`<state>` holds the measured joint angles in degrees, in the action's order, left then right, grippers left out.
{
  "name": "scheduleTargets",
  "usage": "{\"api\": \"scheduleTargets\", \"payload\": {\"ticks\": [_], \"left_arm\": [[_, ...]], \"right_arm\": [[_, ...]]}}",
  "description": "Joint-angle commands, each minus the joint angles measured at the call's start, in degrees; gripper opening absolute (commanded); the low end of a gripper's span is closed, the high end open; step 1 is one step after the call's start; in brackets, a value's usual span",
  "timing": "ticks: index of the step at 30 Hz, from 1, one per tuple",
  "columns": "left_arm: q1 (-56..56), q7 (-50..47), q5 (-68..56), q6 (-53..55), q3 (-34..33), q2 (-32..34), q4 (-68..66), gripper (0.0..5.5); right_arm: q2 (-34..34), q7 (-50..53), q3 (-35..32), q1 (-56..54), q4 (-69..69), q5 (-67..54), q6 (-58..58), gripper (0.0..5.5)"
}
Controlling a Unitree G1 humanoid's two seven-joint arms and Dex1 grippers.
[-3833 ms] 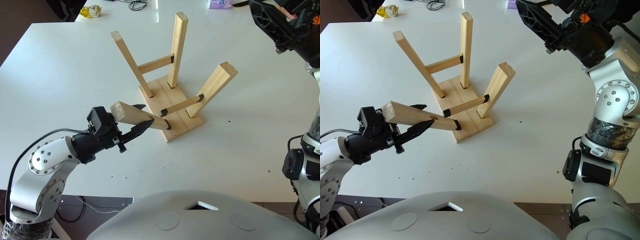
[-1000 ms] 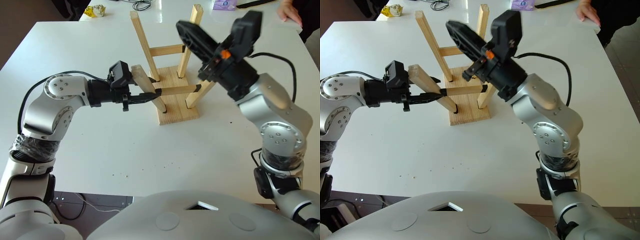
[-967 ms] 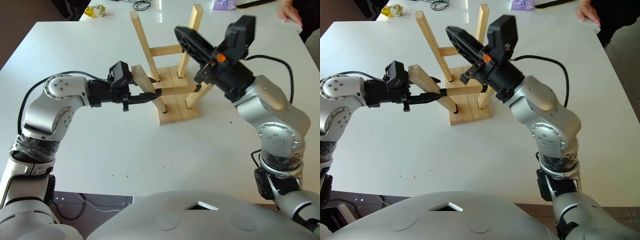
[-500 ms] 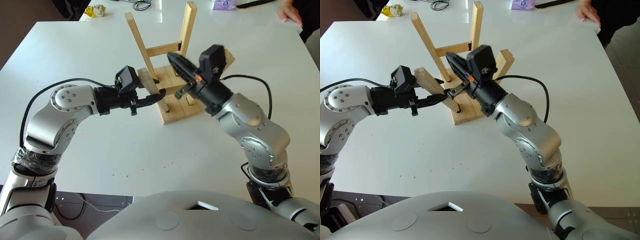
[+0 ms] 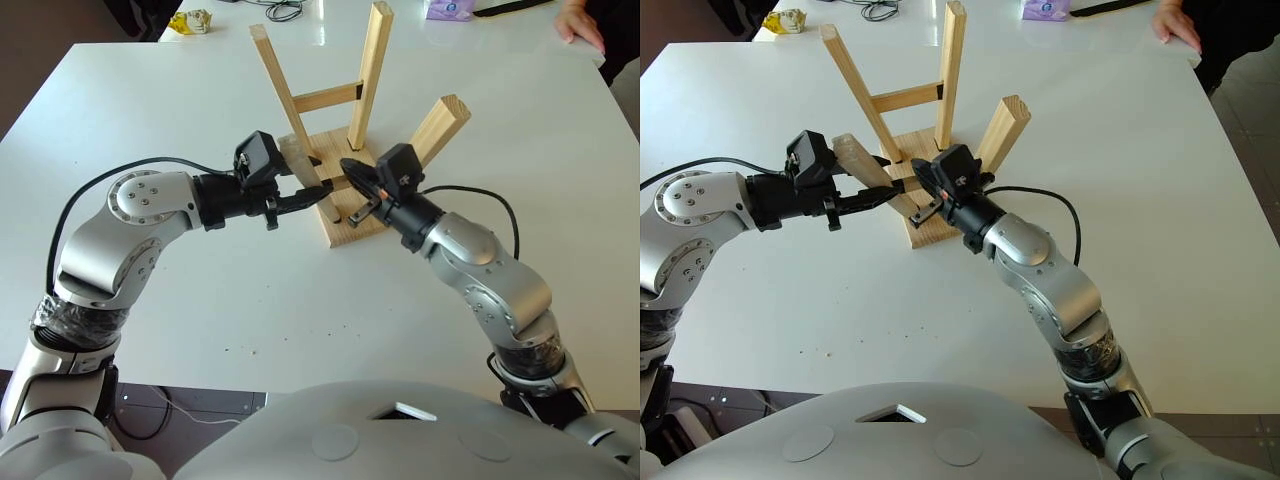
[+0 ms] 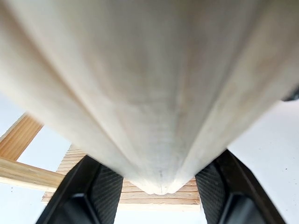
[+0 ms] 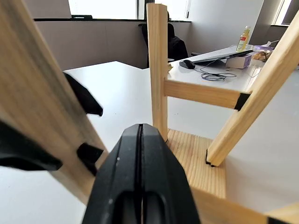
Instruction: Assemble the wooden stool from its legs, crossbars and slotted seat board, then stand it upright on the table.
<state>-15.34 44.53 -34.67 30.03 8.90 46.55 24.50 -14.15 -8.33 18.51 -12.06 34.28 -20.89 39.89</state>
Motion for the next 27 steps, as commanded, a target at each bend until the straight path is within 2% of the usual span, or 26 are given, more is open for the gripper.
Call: {"api": "scheduleTargets", "payload": {"ticks": [1, 4, 7, 9, 11, 14, 16, 19, 22, 25, 27], "left_arm": [[2.88, 2.23, 4.54, 5.96, 6.36, 1.22, -4.03, 2.05], [1.26, 3.53, 5.39, 5.23, 6.86, 1.60, -5.96, 2.05], [1.29, 4.40, 6.29, 4.00, 6.44, 2.70, -7.91, 2.05], [2.10, 4.59, 6.58, 3.28, 5.91, 3.32, -8.61, 2.05], [2.63, 4.93, 6.64, 2.70, 5.46, 3.69, -9.02, 2.05], [3.23, 5.28, 6.58, 2.17, 4.84, 4.32, -9.15, 2.05], [3.58, 5.41, 7.12, 1.89, 4.88, 4.84, -8.81, 2.05], [3.28, 6.17, 7.08, 1.99, 5.53, 4.96, -8.64, 2.05], [3.41, 6.78, 7.73, 1.62, 6.90, 4.72, -9.24, 2.05], [3.21, 7.43, 8.70, 1.10, 8.88, 3.90, -10.18, 2.05], [2.84, 7.76, 9.66, 0.39, 10.25, 3.49, -11.26, 2.05]], "right_arm": [[5.40, 0.39, -8.10, -7.07, 4.60, -6.30, -0.66, 0.00], [7.09, 3.22, -22.08, -15.38, 4.71, -16.62, -0.89, 0.00], [-1.30, 0.45, -36.02, -18.83, 1.07, -24.57, -0.23, 0.00], [-7.54, -4.34, -41.78, -16.30, -1.68, -26.14, -0.48, 0.00], [-13.12, -7.63, -45.26, -11.42, -5.62, -22.88, -1.41, 0.00], [-20.00, -8.69, -38.55, -2.06, -12.13, -8.55, -4.72, 0.00], [-19.80, -5.89, -34.35, -0.49, -15.03, -2.19, -6.39, 0.00], [-15.66, -1.07, -32.80, -3.13, -17.74, 1.55, -7.58, 0.00], [-10.82, -3.23, -27.64, -4.27, -15.87, -0.26, -7.37, 0.00], [-6.13, -12.73, -13.25, -0.37, -2.28, -10.10, -3.75, 0.00], [-5.22, -14.72, -8.04, 1.48, 2.58, -12.17, -2.52, 0.00]]}}
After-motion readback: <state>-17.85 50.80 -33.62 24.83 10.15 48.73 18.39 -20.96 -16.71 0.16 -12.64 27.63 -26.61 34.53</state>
